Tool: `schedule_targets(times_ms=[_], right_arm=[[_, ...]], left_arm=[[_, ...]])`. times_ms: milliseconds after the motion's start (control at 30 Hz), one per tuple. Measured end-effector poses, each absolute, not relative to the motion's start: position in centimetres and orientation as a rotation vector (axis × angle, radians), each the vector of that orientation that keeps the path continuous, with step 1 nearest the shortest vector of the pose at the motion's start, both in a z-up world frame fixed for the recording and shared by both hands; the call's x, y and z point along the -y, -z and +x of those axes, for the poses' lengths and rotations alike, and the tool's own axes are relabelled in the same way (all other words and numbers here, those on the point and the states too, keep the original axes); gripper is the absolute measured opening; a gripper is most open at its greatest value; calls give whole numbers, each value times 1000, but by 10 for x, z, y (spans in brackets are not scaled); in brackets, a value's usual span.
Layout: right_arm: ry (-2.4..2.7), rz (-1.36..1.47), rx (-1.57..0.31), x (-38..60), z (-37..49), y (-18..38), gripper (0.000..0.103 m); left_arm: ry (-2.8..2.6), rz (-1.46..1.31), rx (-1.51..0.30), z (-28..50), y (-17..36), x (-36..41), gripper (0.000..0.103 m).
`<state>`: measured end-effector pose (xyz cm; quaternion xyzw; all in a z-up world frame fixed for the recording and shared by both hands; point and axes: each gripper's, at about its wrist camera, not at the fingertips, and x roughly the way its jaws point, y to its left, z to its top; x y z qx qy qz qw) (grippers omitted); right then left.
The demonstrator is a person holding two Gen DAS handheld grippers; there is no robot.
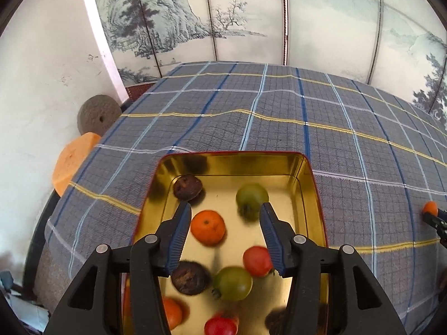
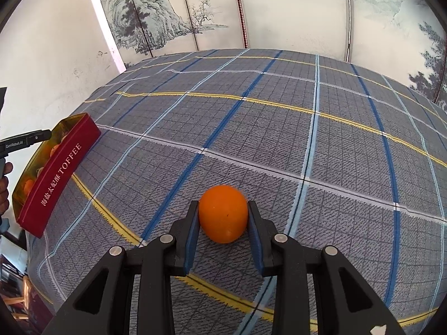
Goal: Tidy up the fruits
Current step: 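Lower the yellow-green fruit into the tin and open the left gripper, then carry the orange into the tin and open the right gripper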
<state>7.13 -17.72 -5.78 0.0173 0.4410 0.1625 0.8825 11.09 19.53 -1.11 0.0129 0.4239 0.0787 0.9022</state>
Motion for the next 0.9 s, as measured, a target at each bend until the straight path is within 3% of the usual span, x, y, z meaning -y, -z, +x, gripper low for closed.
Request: schedule_targets(times_ms=[400,600,733,900], right_arm=[[-520,71,-854,119,51,10,30],[-697,47,-828,48,38,-16,30],[-792,32,-837,1,33,-20,30],[-871,19,-862,-47,30,-16,30]], left_arm=[[-191,4,-784,46,-16,-202,61],[-218,4,-703,12,-30,-210,70],[-274,-14,-648,-9,-41,-221,83],[-299,-29,-634,-24,-48,-236,85]])
